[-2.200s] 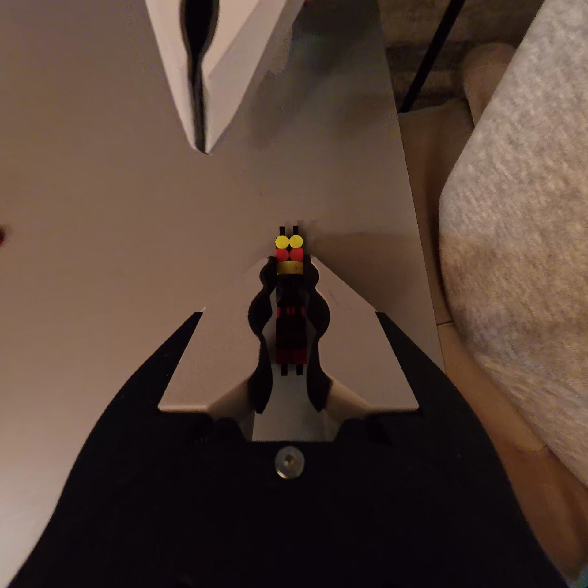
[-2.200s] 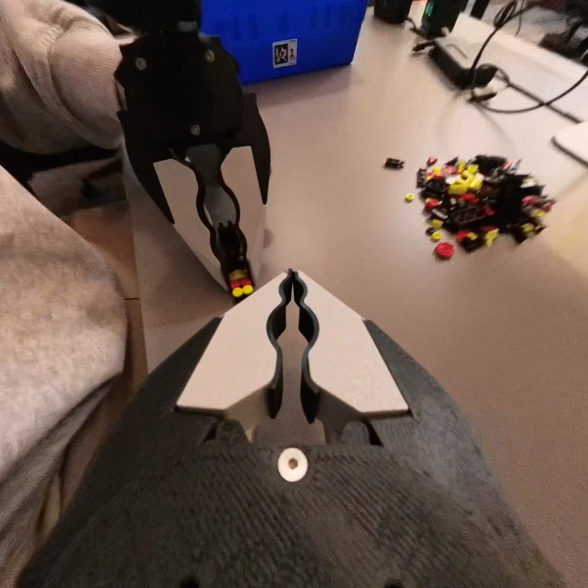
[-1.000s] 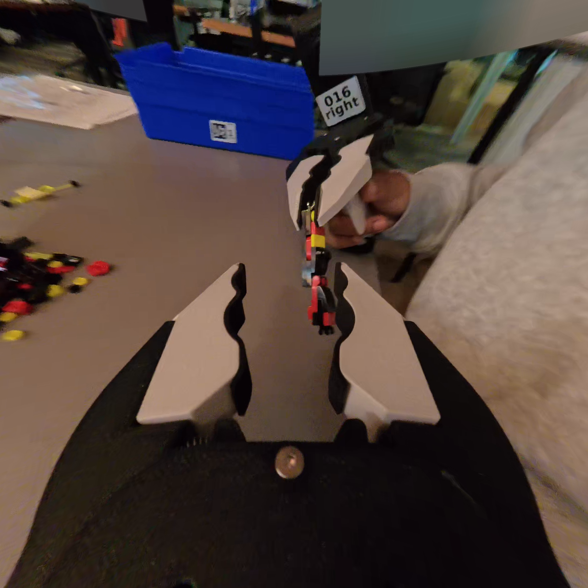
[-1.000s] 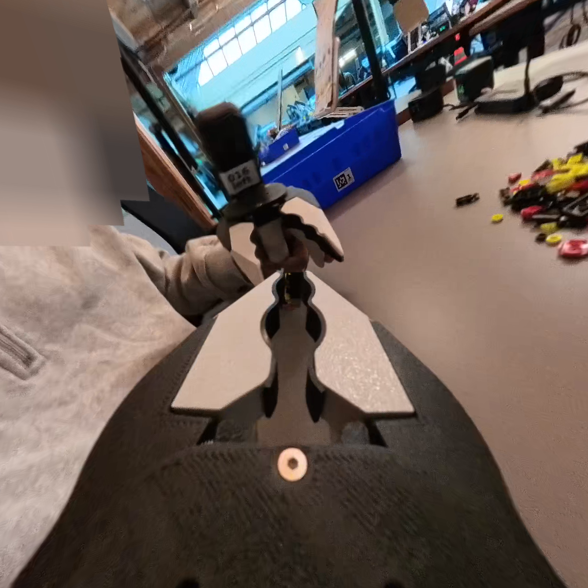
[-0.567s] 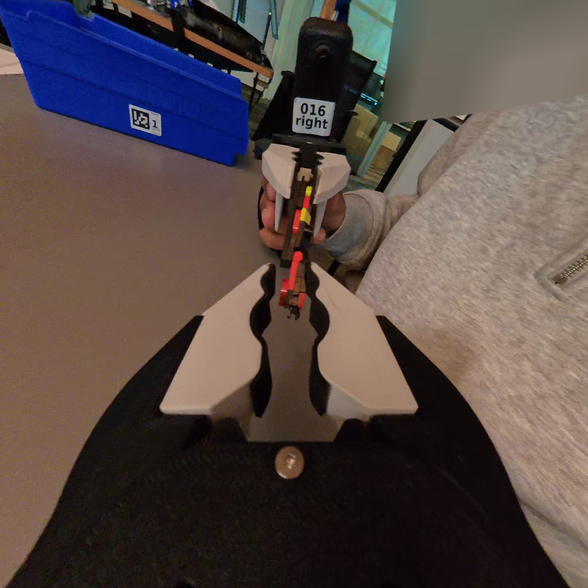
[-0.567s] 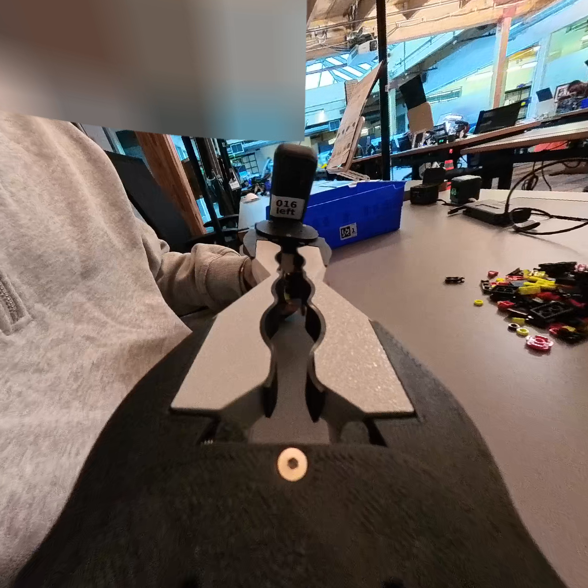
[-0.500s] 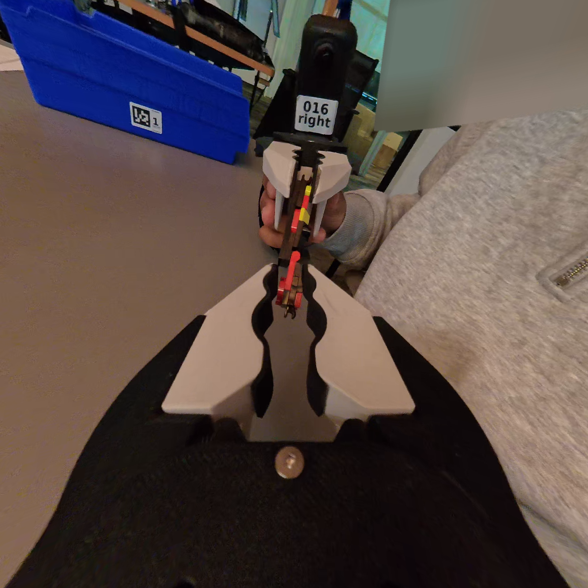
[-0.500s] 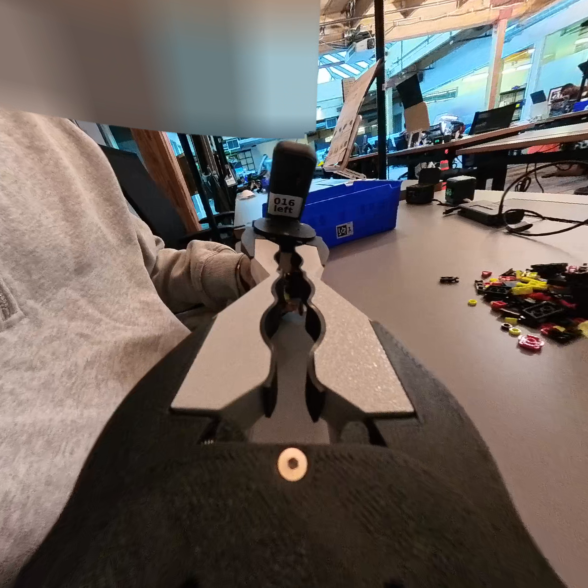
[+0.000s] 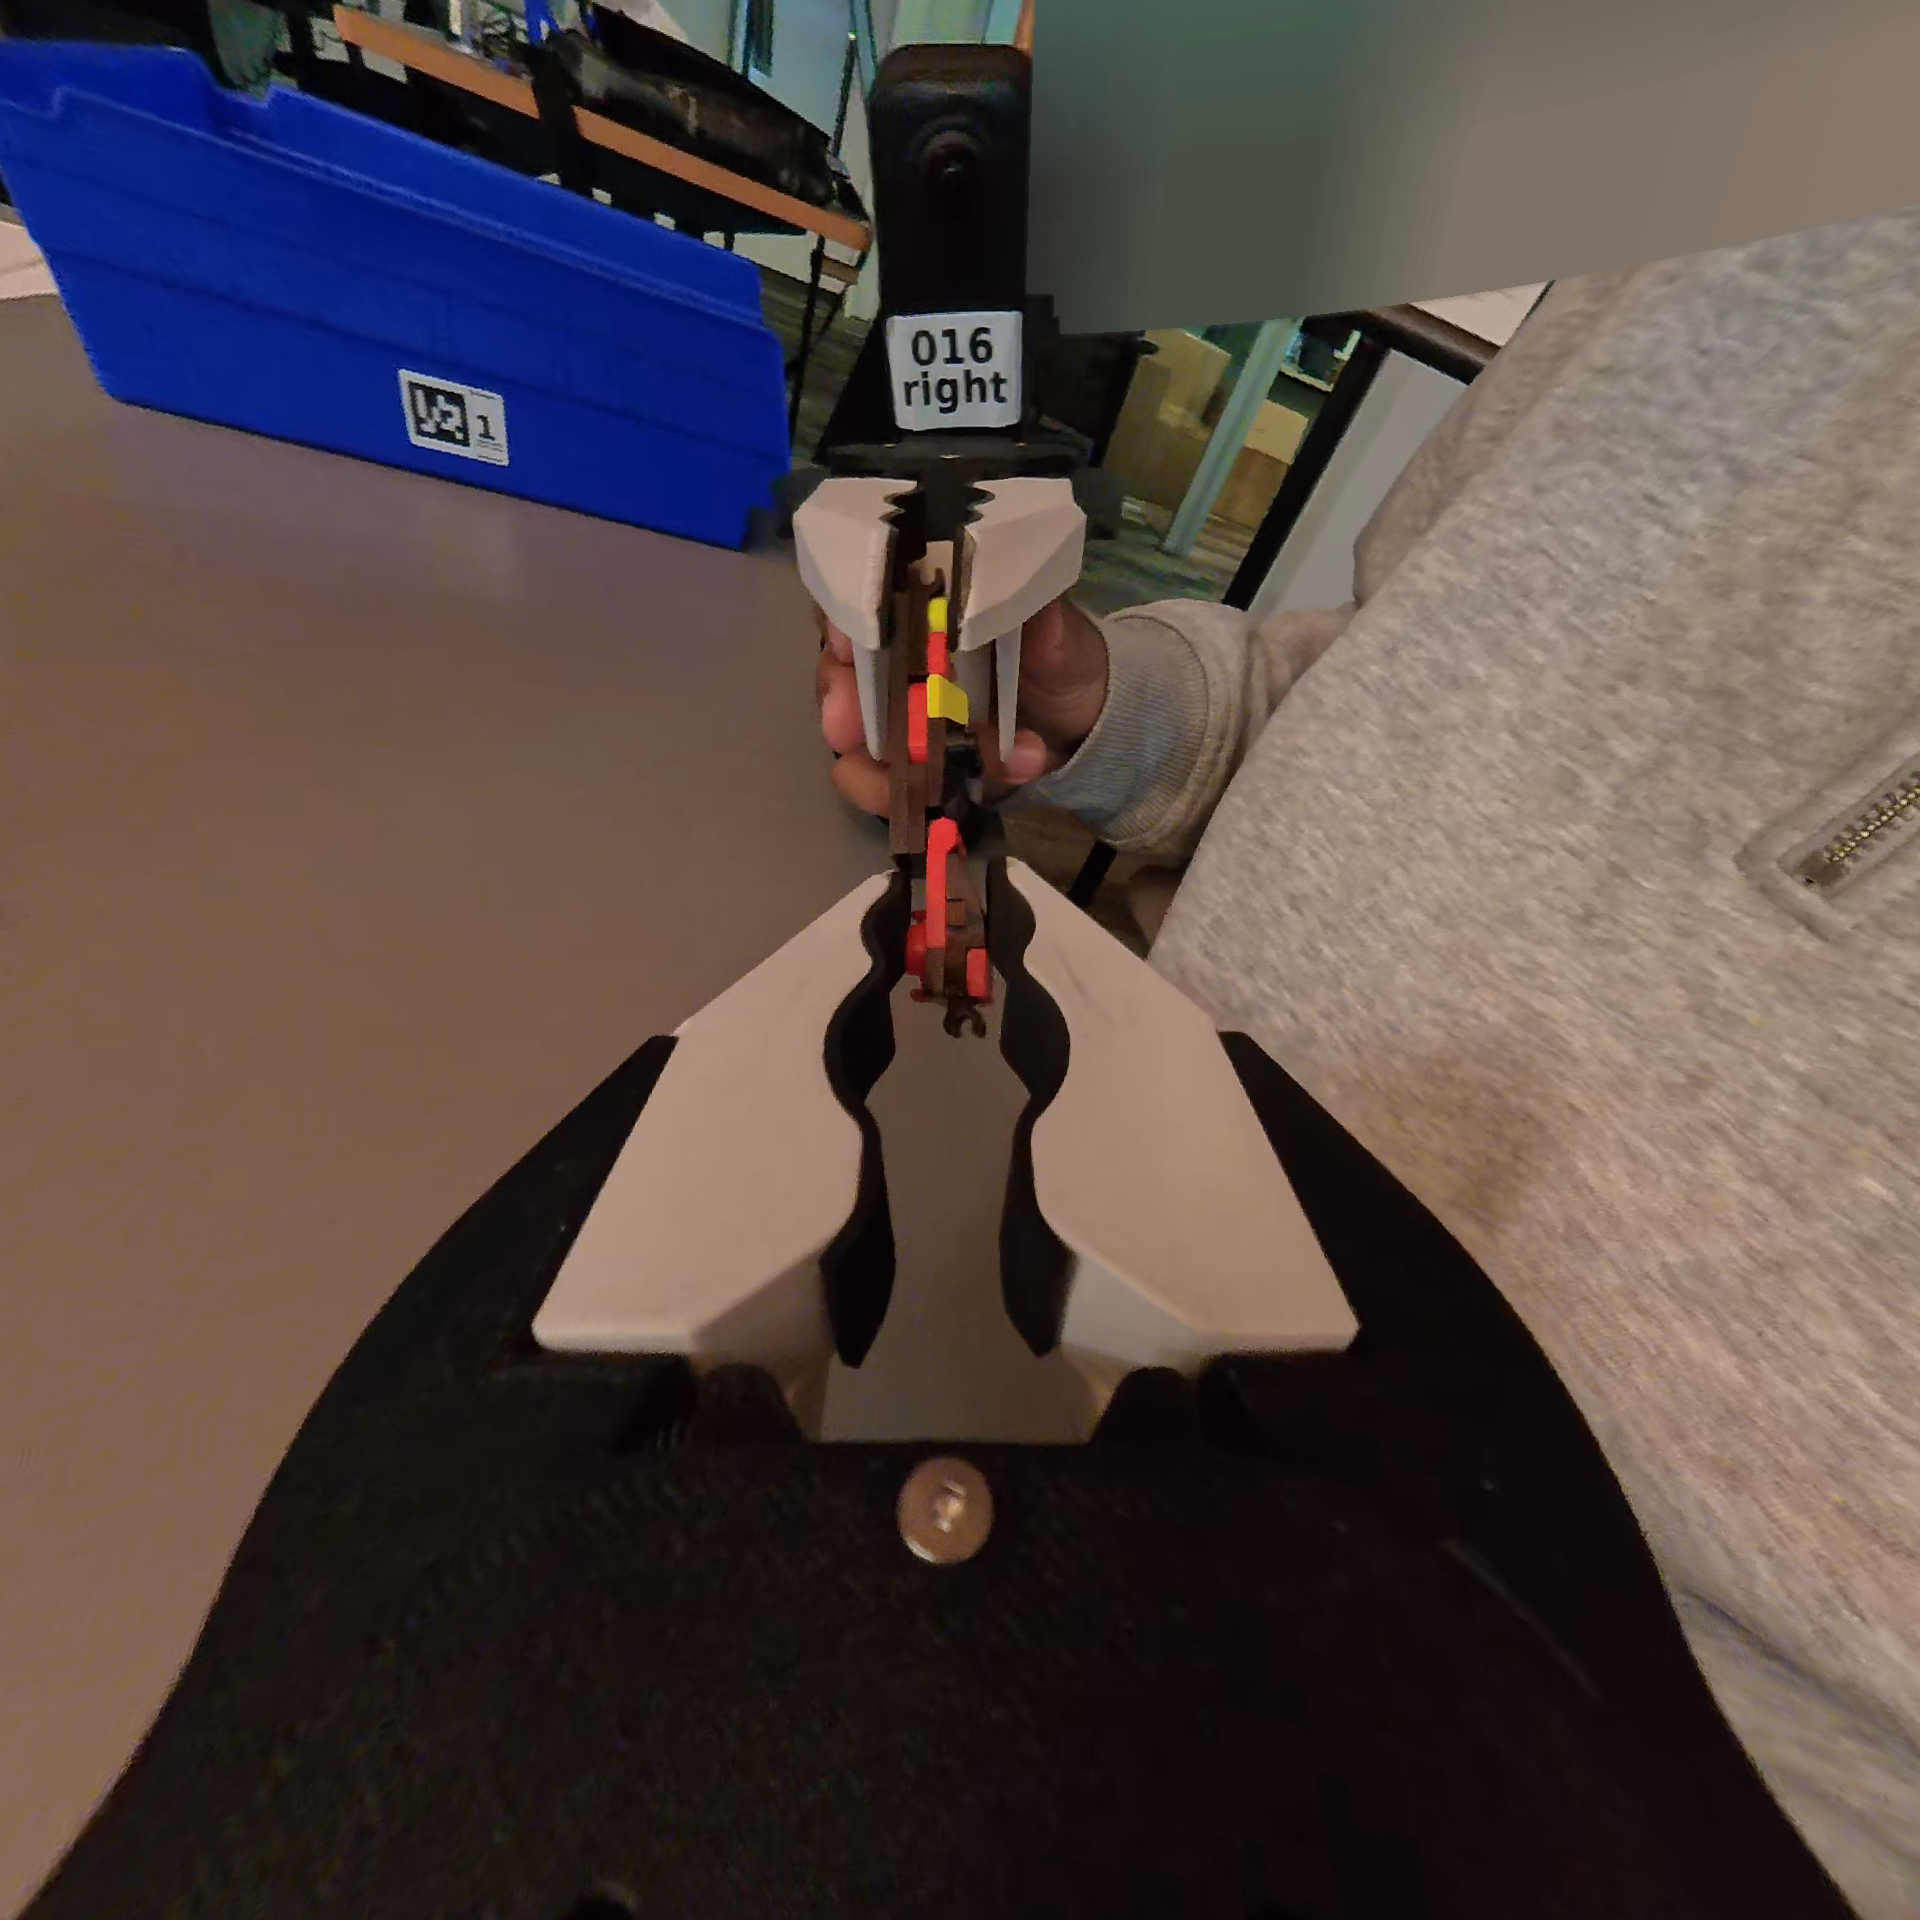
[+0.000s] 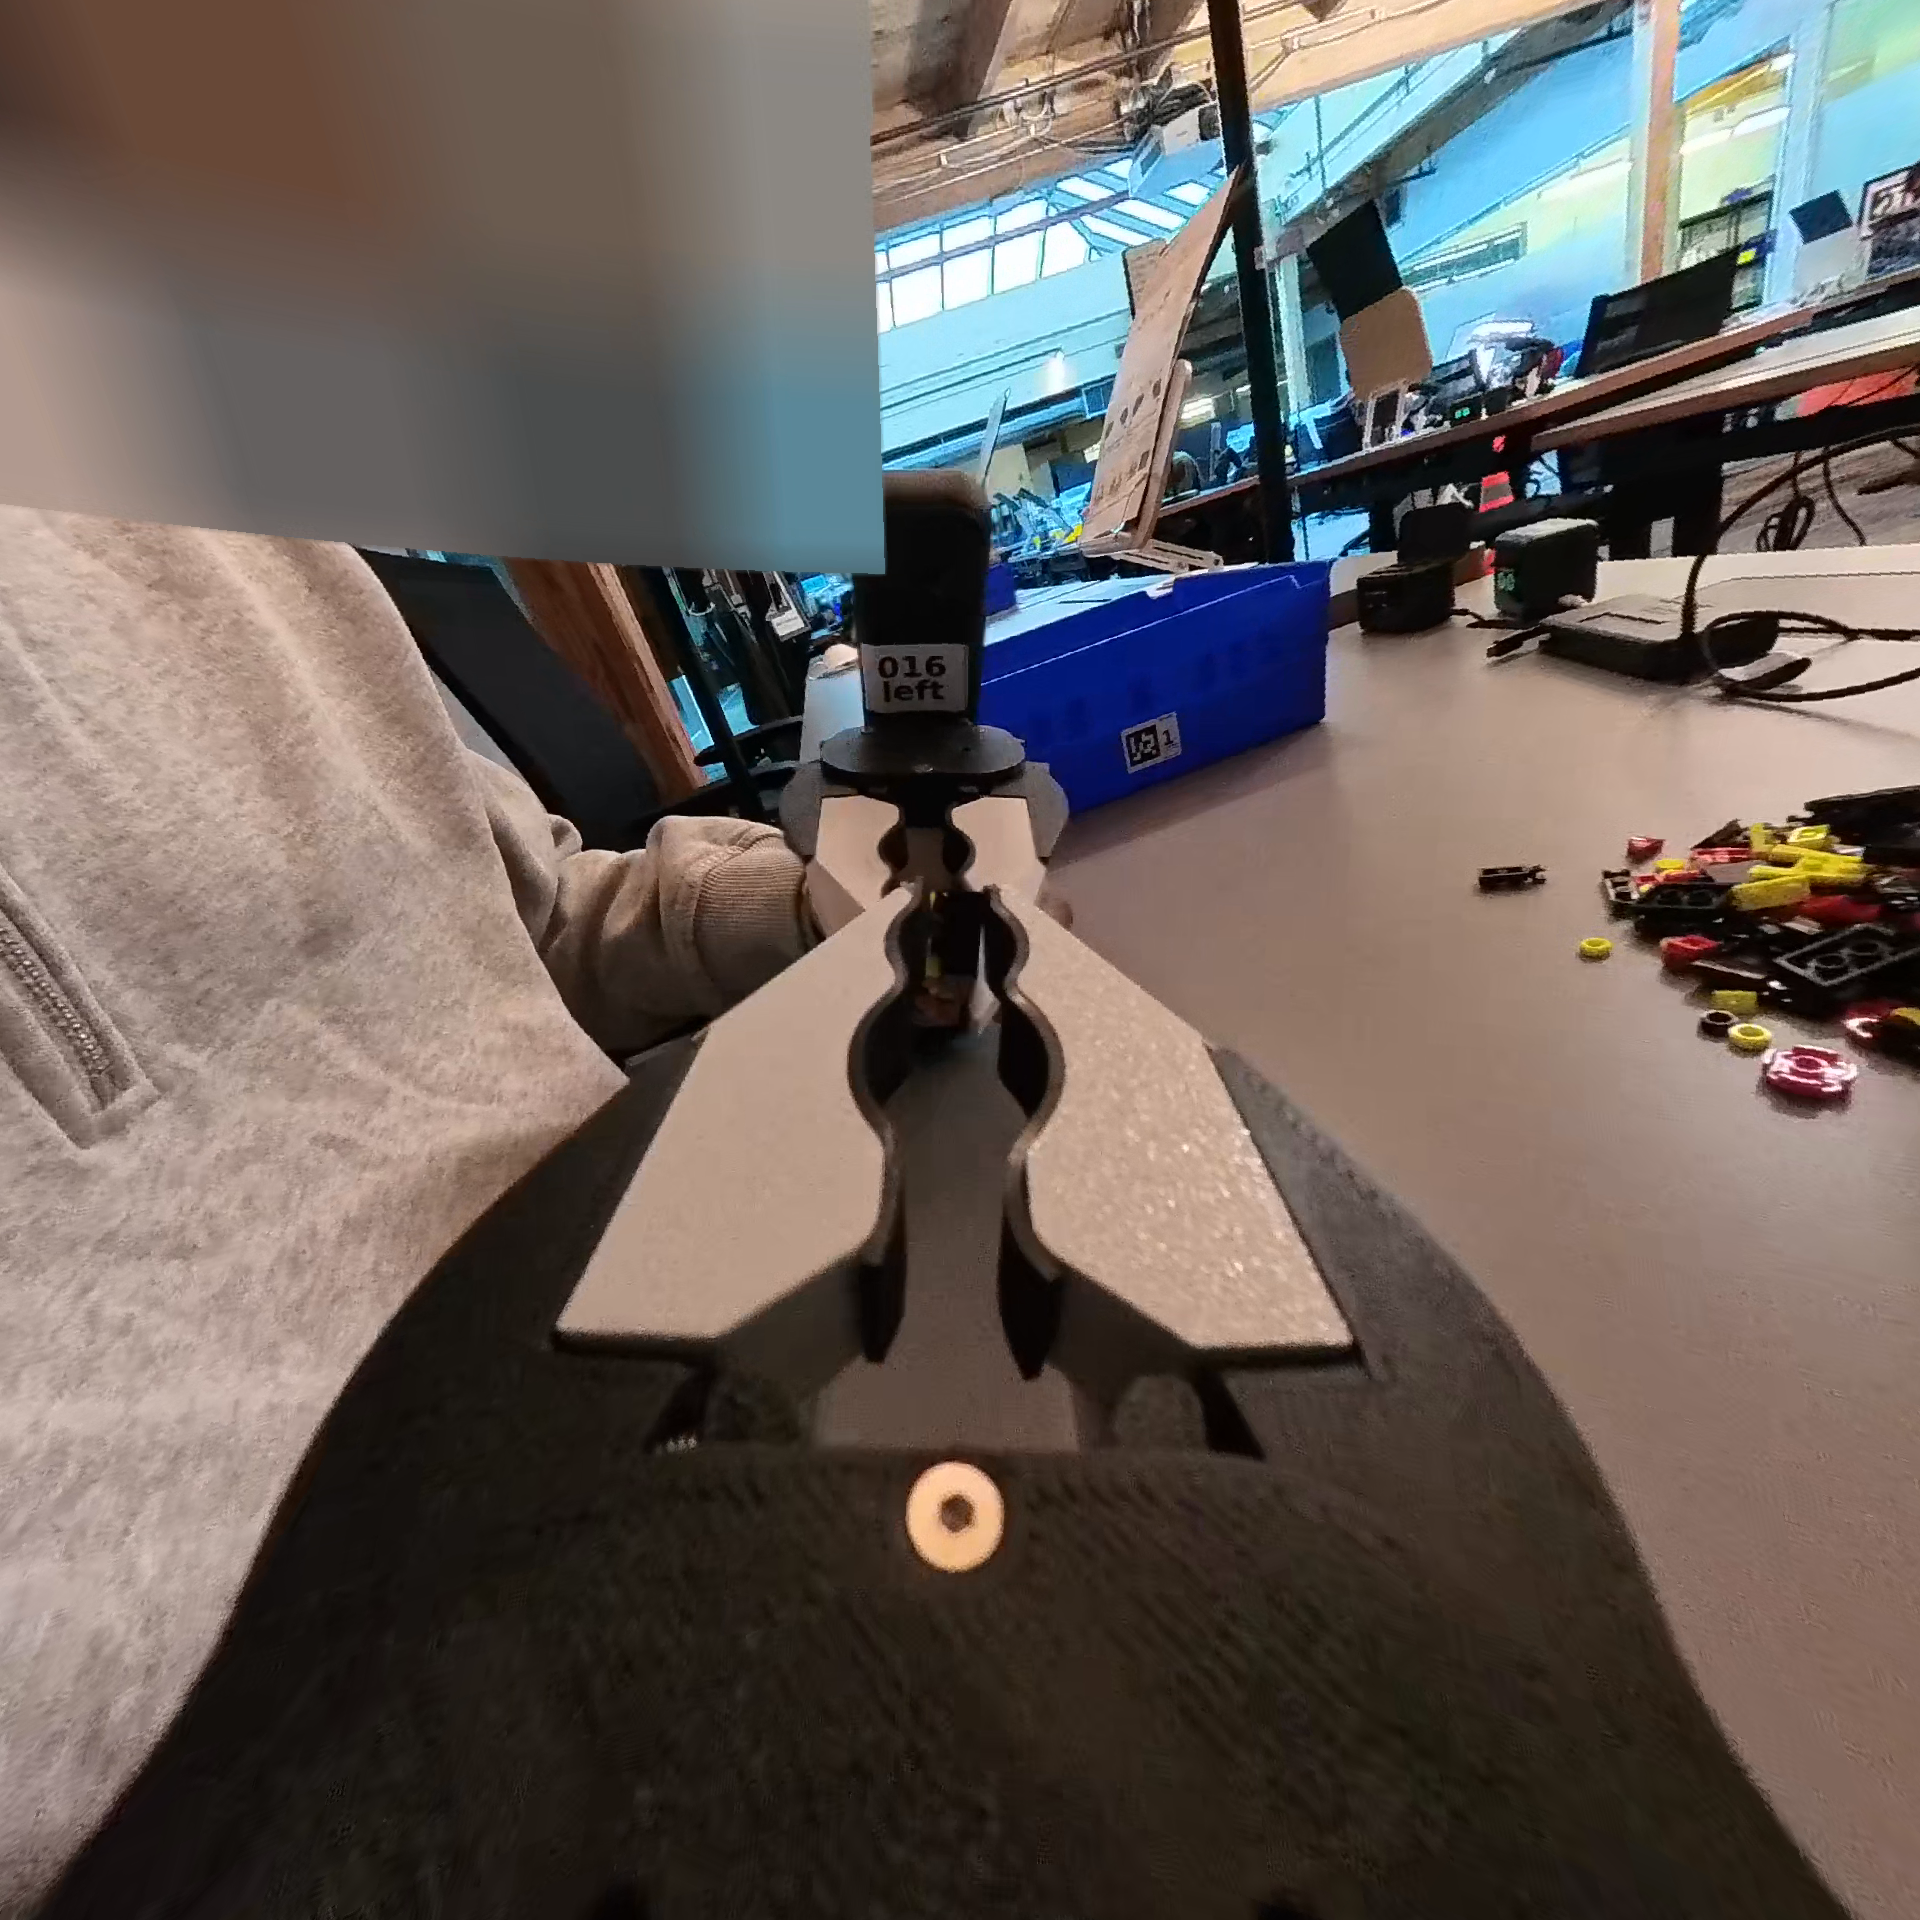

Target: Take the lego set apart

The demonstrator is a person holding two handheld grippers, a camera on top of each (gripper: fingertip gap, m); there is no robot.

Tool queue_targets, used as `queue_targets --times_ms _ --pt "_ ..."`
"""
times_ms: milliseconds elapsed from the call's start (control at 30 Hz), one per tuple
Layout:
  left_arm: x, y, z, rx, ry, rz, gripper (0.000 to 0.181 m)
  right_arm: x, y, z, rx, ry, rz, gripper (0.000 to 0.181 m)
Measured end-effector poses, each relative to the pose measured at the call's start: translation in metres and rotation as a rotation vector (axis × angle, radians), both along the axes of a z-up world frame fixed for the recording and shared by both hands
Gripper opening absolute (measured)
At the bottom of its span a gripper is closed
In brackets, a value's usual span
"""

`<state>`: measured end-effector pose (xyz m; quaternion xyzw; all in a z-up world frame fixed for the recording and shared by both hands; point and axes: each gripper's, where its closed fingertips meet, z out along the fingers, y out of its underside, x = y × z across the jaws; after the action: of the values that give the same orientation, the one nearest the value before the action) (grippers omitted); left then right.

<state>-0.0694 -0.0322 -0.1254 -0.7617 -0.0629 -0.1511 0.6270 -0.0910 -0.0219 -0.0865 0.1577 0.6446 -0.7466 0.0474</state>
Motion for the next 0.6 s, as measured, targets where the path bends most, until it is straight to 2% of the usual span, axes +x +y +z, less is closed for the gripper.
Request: queue_targets --times_ms 167,333,600 --pt "-0.015 0.000 -0.001 -0.005 -0.028 0.084 0.014 0.000 0.002 -0.001 0.031 0.055 -0.030 0.008" --pt "-0.025 -0.002 -0.003 -0.024 -0.011 0.141 0.014 0.000 0.000 -0.003 0.061 0.084 -0.048 0.019" --pt "-0.032 0.001 -0.008 -0.082 -0.072 0.191 0.015 -0.011 0.005 -0.014 0.195 0.207 -0.178 0.007"
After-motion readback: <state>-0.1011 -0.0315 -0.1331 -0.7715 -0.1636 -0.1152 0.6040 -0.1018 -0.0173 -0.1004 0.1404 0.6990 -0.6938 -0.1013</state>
